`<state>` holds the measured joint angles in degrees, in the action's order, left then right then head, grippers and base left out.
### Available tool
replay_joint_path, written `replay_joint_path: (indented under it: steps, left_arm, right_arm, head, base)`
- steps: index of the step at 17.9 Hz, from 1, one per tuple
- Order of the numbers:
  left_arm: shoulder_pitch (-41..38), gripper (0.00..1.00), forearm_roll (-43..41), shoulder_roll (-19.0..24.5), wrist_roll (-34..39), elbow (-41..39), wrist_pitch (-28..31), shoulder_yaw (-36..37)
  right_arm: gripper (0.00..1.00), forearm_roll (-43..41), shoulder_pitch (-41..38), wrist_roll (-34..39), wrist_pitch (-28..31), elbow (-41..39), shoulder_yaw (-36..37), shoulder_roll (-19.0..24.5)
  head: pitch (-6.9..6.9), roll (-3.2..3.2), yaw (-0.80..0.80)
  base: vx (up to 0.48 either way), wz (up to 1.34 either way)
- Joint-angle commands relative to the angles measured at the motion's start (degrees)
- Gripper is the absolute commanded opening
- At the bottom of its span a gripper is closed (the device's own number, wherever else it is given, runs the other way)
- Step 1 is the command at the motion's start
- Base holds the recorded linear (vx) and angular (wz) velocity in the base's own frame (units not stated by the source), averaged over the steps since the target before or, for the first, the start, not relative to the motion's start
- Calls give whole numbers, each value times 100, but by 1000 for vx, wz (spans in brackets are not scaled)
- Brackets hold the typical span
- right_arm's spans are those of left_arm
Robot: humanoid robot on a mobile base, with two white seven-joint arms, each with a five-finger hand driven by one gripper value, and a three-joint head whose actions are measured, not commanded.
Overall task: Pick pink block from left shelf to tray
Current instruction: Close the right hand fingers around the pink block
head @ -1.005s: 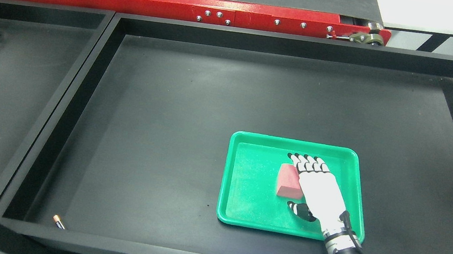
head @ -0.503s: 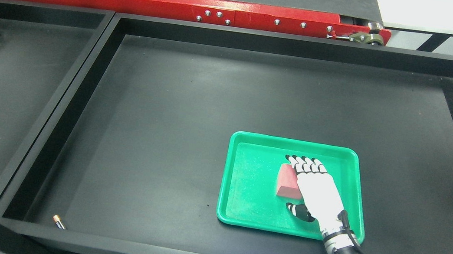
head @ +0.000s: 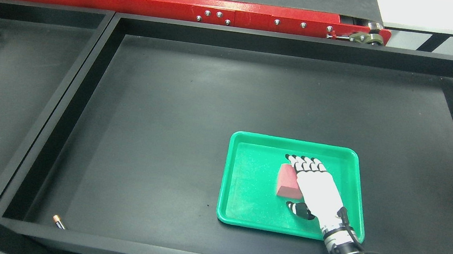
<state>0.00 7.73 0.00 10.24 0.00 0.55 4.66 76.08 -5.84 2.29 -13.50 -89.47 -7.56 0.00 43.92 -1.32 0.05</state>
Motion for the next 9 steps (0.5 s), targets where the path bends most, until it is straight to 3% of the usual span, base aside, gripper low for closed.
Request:
replay_joint_path:
  steps: [1, 6, 9]
  left_arm:
    - [167, 100, 0, 100, 5, -100, -2, 0]
    - [167, 100, 0, 100, 5, -100, -2, 0]
    - [167, 100, 0, 100, 5, -100, -2, 0]
  right_arm:
    - [95, -5, 179, 17, -3, 280, 0, -100]
    - [95, -5, 329, 17, -12, 500, -9, -100]
    - [88, -5, 338, 17, -12, 570, 0, -100]
  head:
    - [0, 0, 0]
    - [0, 0, 0]
    - [0, 0, 0]
  base:
    - [0, 0]
    - [0, 0]
    - [0, 0]
